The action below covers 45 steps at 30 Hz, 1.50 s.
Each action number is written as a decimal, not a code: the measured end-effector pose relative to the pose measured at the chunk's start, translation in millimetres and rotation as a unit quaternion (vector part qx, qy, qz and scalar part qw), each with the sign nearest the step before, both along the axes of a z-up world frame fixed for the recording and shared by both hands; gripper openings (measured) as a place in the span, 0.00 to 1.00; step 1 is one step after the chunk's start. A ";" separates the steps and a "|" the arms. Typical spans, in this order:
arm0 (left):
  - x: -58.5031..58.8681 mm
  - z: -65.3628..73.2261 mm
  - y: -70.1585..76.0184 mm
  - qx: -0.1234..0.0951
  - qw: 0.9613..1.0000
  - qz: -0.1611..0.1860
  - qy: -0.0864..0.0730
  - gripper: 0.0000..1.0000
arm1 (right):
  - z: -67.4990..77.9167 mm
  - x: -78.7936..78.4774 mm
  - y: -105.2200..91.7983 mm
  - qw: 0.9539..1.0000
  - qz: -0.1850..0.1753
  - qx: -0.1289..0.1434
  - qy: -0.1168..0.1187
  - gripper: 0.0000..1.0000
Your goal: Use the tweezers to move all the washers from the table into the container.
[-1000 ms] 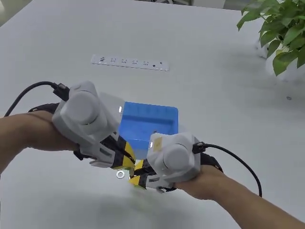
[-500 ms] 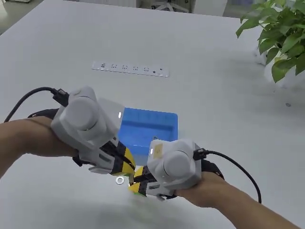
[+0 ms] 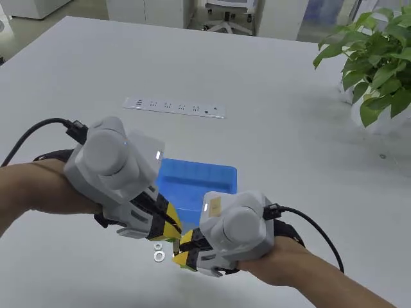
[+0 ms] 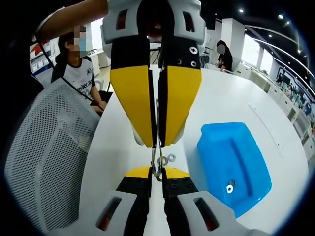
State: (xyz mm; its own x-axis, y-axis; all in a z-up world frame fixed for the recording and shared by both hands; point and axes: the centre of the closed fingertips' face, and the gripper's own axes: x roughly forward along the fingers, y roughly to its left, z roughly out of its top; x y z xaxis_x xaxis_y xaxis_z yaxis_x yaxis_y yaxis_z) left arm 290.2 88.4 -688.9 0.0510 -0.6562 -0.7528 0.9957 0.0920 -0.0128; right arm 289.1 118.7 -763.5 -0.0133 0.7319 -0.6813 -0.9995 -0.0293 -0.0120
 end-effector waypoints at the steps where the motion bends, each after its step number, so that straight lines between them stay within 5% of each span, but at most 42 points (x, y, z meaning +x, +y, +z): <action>1: 0.8 1.3 0.0 0.000 1.000 0.000 -0.001 0.06 | 1.4 0.3 -0.2 1.000 -0.001 0.000 0.000 0.09; 16: 9.8 21.9 0.0 -0.006 1.000 -0.003 -0.005 0.06 | 22.3 11.2 -0.4 1.000 0.000 0.001 -0.017 0.09; 45: 54.8 45.4 -2.3 0.002 0.999 -0.018 -0.036 0.06 | 47.2 62.4 -1.6 0.999 -0.021 0.015 -0.040 0.09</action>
